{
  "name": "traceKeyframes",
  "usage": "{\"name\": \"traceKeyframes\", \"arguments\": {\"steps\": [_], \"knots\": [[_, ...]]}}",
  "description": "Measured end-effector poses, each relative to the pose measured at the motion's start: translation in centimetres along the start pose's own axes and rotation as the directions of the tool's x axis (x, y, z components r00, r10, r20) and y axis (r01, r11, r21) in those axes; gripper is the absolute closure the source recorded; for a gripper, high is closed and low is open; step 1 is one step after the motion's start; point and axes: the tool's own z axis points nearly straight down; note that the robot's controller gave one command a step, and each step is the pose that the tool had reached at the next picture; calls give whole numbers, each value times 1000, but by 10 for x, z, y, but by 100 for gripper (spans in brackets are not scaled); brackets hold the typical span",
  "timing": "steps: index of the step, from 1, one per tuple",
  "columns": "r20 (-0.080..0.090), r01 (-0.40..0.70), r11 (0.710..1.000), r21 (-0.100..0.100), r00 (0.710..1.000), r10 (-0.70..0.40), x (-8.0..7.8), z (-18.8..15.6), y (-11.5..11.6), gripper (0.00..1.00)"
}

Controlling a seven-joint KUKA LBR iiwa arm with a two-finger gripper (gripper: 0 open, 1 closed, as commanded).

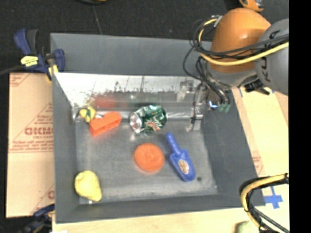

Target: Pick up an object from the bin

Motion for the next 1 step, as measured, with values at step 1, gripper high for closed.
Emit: {"name": "traceKeyframes", "arguments": {"steps": [1], "knots": [[7,1,1000,1,1000,-1,-1,-5,0,0]]}}
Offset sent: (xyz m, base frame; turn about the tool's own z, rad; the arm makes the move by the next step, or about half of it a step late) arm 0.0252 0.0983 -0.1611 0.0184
